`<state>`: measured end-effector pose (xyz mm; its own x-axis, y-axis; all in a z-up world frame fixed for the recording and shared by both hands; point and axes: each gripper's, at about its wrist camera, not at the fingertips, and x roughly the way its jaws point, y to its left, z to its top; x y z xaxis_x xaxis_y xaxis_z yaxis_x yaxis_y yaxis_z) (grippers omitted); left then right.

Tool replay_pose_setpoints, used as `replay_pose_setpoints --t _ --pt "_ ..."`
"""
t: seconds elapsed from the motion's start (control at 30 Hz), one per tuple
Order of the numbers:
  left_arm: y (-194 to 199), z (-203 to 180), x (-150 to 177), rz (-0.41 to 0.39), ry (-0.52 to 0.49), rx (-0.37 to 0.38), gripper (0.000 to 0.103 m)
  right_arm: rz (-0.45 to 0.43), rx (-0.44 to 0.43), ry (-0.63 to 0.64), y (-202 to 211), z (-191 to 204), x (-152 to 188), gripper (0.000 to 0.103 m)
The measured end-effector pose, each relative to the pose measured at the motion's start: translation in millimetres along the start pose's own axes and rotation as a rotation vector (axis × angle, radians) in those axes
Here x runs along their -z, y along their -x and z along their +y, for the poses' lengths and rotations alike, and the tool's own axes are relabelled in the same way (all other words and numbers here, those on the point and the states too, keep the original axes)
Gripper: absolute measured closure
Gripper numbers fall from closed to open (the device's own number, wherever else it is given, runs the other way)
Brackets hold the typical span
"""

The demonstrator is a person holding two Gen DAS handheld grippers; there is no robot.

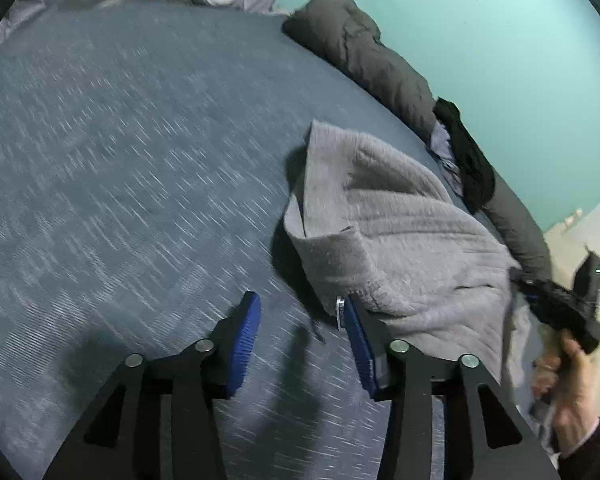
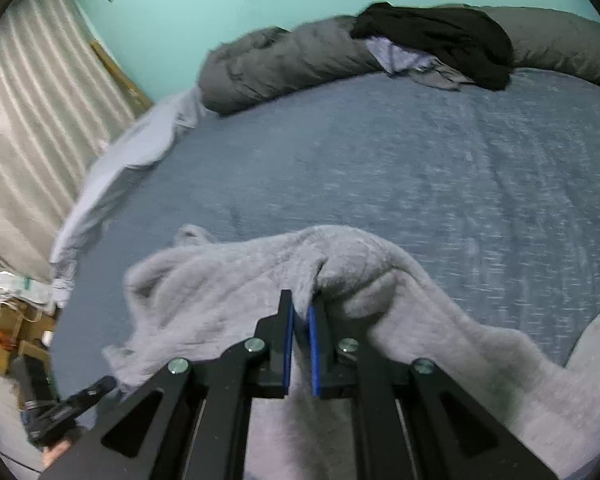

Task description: Fold clothes

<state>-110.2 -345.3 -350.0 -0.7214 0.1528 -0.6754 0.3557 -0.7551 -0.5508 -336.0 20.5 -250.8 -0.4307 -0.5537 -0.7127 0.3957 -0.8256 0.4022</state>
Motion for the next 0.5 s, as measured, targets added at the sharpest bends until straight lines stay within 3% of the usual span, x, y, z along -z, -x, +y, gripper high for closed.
replay_pose_setpoints --t 0.2,0.37,0.47,0.5 --pt "-16.8 -12.6 4.8 0.055 -0.014 0.045 0.045 0.039 0.004 -0.053 -9.4 -23.3 17.6 0.096" --pt "-26.5 -10.0 5.5 0.084 0.013 0.078 0.045 0.011 -0.012 -0.048 5.0 -21.0 21.6 0.092" --pt "-35.2 -8.3 -1.7 0.069 0.012 0.068 0.045 -0.056 -0.014 -0.059 36.8 -23.3 31.5 0.081" --pt "-37.6 -8.6 -4.3 0.062 0.006 0.063 0.045 -0.074 -0.028 -0.069 48.8 -27.0 39.3 0.070"
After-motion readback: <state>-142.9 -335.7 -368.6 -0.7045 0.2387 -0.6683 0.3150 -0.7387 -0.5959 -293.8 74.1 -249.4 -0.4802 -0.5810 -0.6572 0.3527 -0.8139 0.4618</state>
